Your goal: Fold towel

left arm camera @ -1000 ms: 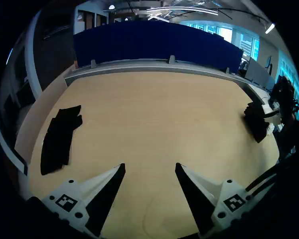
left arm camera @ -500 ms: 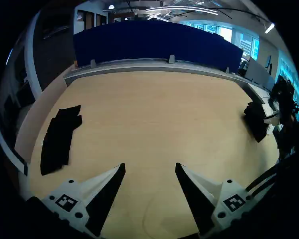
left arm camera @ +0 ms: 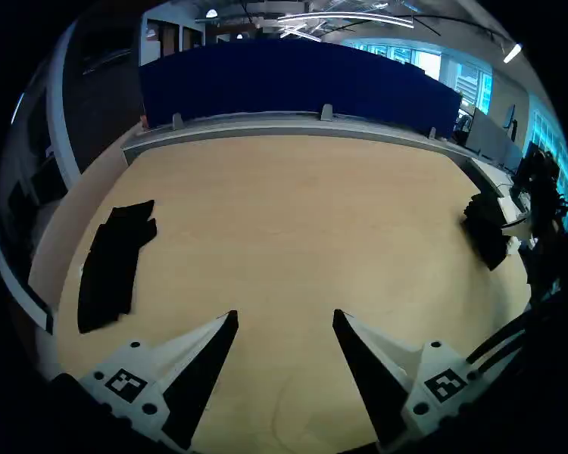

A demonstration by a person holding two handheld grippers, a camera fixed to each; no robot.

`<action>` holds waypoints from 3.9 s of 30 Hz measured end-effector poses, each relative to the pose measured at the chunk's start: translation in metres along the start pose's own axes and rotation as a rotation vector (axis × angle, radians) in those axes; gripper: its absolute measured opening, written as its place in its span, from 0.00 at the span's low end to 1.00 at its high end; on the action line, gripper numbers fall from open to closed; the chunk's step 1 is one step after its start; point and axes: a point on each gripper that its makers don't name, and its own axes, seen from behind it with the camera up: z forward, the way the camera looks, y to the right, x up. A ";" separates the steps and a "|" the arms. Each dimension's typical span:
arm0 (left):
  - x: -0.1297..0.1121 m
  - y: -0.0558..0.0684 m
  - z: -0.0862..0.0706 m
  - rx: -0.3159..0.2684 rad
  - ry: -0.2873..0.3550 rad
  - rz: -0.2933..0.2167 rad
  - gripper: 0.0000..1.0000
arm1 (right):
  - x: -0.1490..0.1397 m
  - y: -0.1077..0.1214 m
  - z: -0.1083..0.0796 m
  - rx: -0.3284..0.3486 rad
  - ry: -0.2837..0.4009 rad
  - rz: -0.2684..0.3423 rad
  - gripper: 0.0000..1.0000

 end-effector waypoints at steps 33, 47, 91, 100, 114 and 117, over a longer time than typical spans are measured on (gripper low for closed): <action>0.001 0.001 0.003 0.002 0.000 0.006 0.93 | 0.004 0.004 -0.004 -0.005 0.026 0.039 0.67; 0.012 0.003 0.005 -0.005 0.015 0.013 0.93 | 0.016 0.011 -0.007 -0.043 0.072 0.053 0.96; 0.079 -0.010 0.021 -0.029 0.162 0.017 0.93 | 0.125 -0.038 -0.038 -0.140 0.387 0.160 1.00; 0.107 -0.016 0.025 -0.032 0.230 0.010 0.93 | 0.159 -0.069 -0.042 -0.149 0.455 0.144 1.00; 0.141 -0.017 0.026 -0.046 0.347 -0.009 0.93 | 0.191 -0.078 -0.061 -0.198 0.600 0.202 1.00; 0.148 -0.019 0.025 -0.040 0.379 -0.006 0.93 | 0.198 -0.080 -0.067 -0.203 0.635 0.209 1.00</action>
